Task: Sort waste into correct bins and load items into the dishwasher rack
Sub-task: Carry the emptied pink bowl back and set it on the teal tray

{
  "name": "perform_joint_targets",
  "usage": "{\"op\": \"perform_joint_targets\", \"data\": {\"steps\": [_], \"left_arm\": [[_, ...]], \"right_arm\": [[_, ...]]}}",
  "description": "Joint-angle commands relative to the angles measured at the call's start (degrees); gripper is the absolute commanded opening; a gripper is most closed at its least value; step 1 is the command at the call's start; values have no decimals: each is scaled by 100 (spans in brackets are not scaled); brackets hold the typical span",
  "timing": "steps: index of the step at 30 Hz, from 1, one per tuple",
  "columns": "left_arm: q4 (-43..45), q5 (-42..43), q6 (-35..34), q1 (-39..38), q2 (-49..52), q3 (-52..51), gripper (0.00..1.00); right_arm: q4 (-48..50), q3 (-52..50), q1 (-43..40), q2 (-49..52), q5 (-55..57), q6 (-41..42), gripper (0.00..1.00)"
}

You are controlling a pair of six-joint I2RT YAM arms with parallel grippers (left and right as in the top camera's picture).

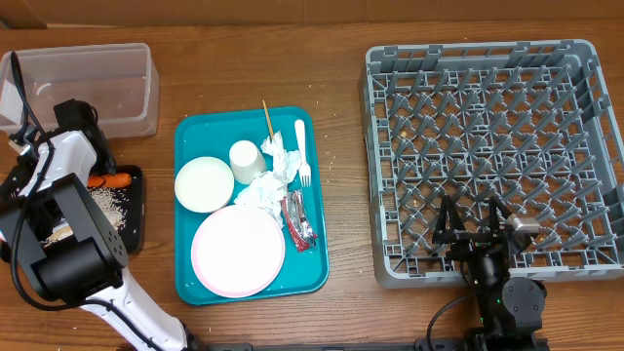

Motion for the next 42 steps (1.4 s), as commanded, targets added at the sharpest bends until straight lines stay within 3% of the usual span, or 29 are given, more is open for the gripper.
{"op": "perform_joint_targets", "data": {"steps": [1, 7, 12, 23, 26, 30, 33, 38, 42], "left_arm": [[236, -227, 717, -39, 61, -28, 4], [866, -227, 1375, -42, 61, -26, 4], [990, -227, 1364, -59, 61, -26, 4], [857, -7, 417, -267, -319, -26, 4], [249, 955, -293, -389, -717, -26, 4], [-570, 3545, -1657, -367, -1539, -22, 4], [-678, 5276, -1792, -295, -2350, 28, 4], [-955, 6155, -2417, -367, -3423, 227, 4], [-903, 8240, -2774, -378, -3921, 234, 4]], "right_arm": [[39, -59, -33, -68, 74, -17, 100], [39, -59, -33, -68, 74, -17, 100], [39, -59, -33, -68, 74, -17, 100], [39, -59, -33, -68, 74, -17, 100], [39, -59, -33, -68, 74, -17, 100], [39, -59, -33, -68, 74, -17, 100], [39, -59, -33, -68, 74, -17, 100], [39, -59, -33, -68, 74, -17, 100], [39, -59, -33, -68, 74, -17, 100]]}}
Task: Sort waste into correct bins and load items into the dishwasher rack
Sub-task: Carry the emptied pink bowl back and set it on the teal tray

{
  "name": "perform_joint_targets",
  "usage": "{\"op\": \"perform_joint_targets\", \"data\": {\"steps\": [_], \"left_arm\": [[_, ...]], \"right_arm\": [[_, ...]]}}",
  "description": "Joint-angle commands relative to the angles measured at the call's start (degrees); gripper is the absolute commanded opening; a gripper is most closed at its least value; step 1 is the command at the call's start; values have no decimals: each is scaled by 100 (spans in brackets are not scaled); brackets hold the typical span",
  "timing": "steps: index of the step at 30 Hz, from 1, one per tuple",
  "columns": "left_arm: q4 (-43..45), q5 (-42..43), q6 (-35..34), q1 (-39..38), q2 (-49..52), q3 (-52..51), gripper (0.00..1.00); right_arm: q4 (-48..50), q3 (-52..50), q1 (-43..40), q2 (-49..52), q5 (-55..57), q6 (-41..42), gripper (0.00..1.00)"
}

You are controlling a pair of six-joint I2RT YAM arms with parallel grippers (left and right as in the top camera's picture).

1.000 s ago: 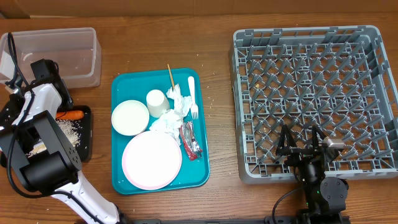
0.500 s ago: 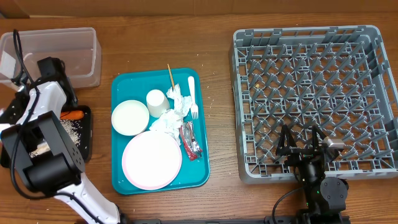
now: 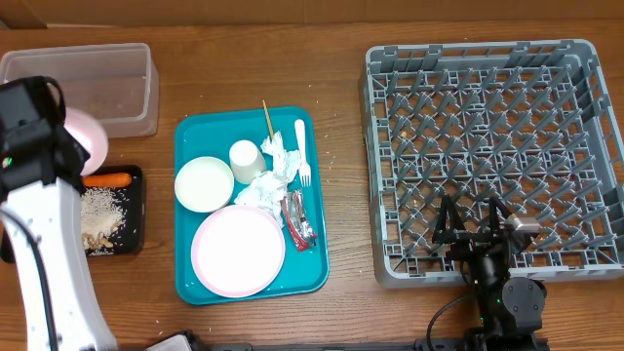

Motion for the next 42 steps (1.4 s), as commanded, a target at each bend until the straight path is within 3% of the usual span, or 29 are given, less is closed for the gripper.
{"op": "perform_joint_targets", "data": {"steps": [1, 5, 10, 15, 22, 32, 42], "left_arm": [[94, 2787, -708, -44, -391, 138, 4], [321, 4135, -997, -278, -258, 133, 4], [927, 4177, -1078, -1062, 356, 133, 4], [1788, 3436, -1075, -1626, 1067, 136, 4], [2253, 2365, -1080, -1797, 1827, 136, 4], [2243, 2450, -1080, -1810, 2855, 136, 4], [1803, 2461, -1075, -1812, 2988, 136, 8]], "right_arm": [[39, -59, -33, -68, 74, -20, 100], [39, -59, -33, -68, 74, -20, 100], [39, -59, -33, -68, 74, -20, 100], [39, -59, -33, -68, 74, -20, 100], [39, -59, -33, -68, 74, -20, 100], [39, -59, -33, -68, 74, -20, 100], [39, -59, -33, -68, 74, -20, 100]]}}
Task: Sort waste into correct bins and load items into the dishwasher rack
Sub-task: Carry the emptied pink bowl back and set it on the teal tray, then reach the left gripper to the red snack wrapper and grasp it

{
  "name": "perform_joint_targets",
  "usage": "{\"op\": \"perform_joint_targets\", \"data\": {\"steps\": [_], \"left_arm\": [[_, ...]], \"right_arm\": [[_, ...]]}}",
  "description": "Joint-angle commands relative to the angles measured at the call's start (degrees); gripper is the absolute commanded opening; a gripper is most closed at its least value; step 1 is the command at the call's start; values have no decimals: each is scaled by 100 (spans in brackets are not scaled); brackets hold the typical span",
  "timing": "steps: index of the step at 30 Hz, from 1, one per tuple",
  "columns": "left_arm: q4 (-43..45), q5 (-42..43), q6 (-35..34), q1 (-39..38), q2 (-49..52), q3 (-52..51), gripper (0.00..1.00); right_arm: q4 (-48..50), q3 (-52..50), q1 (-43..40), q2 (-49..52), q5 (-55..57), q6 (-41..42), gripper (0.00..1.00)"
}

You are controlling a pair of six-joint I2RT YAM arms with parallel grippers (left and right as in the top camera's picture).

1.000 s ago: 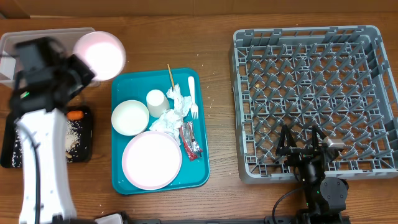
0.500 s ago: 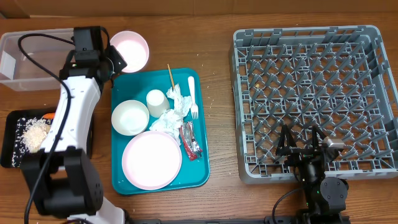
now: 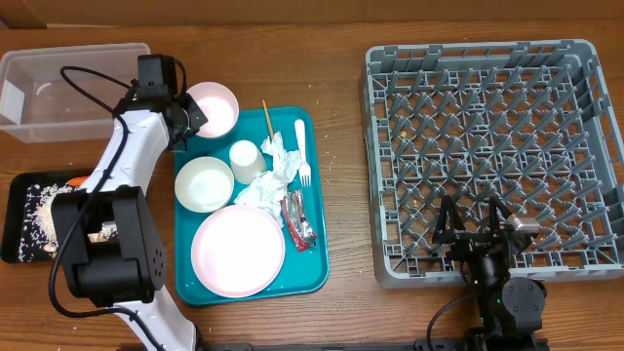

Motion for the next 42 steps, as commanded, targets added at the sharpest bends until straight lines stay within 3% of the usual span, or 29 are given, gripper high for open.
{"op": "perform_joint_targets", "data": {"steps": [1, 4, 21, 30, 31, 32, 33, 34, 39, 42], "left_arm": [[-232, -33, -28, -22, 28, 79, 8], [-428, -31, -28, -22, 31, 76, 13], [-1012, -26, 101, -20, -310, 417, 12], [-2341, 275, 103, -26, -1014, 2122, 43], [-2542, 498, 105, -26, -1123, 2277, 51], [-2671, 699, 105, -26, -1202, 2361, 68], [-2852, 1078, 101, -26, -1322, 2444, 94], [-2938, 1451, 107, -26, -1419, 2459, 100], [-3412, 3274, 1073, -162, -1755, 2459, 100], [-4002, 2977, 1405, -647, -1858, 2459, 100]], "right_arm": [[44, -59, -33, -68, 74, -17, 100], [44, -59, -33, -68, 74, -17, 100], [44, -59, -33, -68, 74, -17, 100], [44, -59, -33, -68, 74, -17, 100], [44, -59, -33, -68, 74, -17, 100], [44, -59, -33, -68, 74, -17, 100], [44, -59, -33, -68, 74, -17, 100], [44, -59, -33, -68, 74, -17, 100], [44, -59, -33, -68, 74, -17, 100], [44, -59, -33, -68, 74, -17, 100]]}}
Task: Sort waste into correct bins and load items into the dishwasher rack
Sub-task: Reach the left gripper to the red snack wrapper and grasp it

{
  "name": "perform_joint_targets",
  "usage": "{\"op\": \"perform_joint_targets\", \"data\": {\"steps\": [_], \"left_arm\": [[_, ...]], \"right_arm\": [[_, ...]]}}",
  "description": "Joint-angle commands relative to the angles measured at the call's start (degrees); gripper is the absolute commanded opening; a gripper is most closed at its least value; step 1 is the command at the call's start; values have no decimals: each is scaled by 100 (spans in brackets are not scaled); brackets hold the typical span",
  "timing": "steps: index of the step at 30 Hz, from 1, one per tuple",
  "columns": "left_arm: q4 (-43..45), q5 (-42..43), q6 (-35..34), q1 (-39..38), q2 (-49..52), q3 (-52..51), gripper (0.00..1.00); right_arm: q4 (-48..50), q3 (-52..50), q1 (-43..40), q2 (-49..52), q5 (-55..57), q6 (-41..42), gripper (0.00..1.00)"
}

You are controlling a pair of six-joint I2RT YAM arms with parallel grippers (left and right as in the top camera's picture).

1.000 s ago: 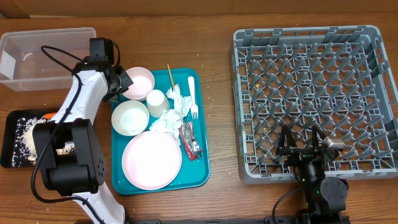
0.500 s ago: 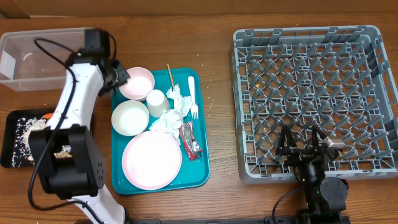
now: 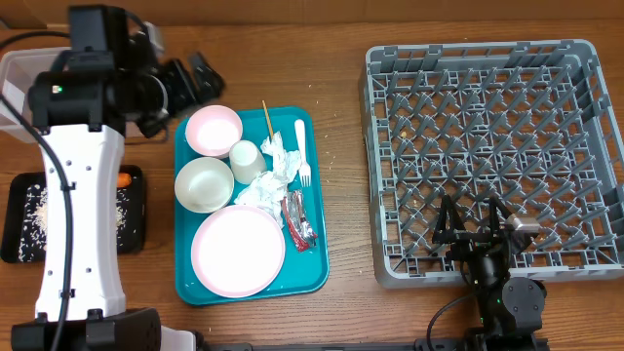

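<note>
On the teal tray [image 3: 312, 278], a pink bowl [image 3: 213, 130] sits in the back left corner. Behind it, my left gripper [image 3: 192, 78] hovers open and holds nothing. Also on the tray are a white cup [image 3: 246, 161], a cream bowl [image 3: 204, 183], a pink plate [image 3: 238, 251], a crumpled napkin [image 3: 268, 183], a white fork [image 3: 302, 151], a chopstick [image 3: 266, 119] and a wrapper [image 3: 297, 220]. The grey dishwasher rack [image 3: 487, 58] on the right holds no dishes. My right gripper [image 3: 471, 229] rests open at the rack's front edge.
A clear plastic bin [image 3: 24, 83] stands at the back left, partly behind my left arm [image 3: 78, 185]. A black tray [image 3: 24, 219] with rice and a carrot piece [image 3: 122, 180] lies at the left edge.
The pink bowl was in my left gripper at the tray's back left corner. It now rests on the tray, and the gripper is open and farther back. The right arm has not moved.
My left arm was low over the black tray at the far left. Then it held the pink bowl near the clear bin. Then the bowl was at the teal tray's back left corner, and now it lies there, let go.
</note>
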Motion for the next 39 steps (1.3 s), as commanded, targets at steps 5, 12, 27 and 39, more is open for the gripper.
{"op": "perform_joint_targets", "data": {"steps": [5, 12, 27, 39], "left_arm": [[-1130, -710, 420, -1425, -57, -39, 100], [-1495, -2116, -1217, -2815, -57, -527, 100], [553, -1692, -2778, -4028, -57, -3357, 100], [2131, -2142, -3248, -4024, -57, -4288, 100]], "right_arm": [[39, -59, -33, -68, 74, -17, 100], [39, -59, -33, -68, 74, -17, 100], [39, -59, -33, -68, 74, -17, 100], [39, -59, -33, -68, 74, -17, 100]]}}
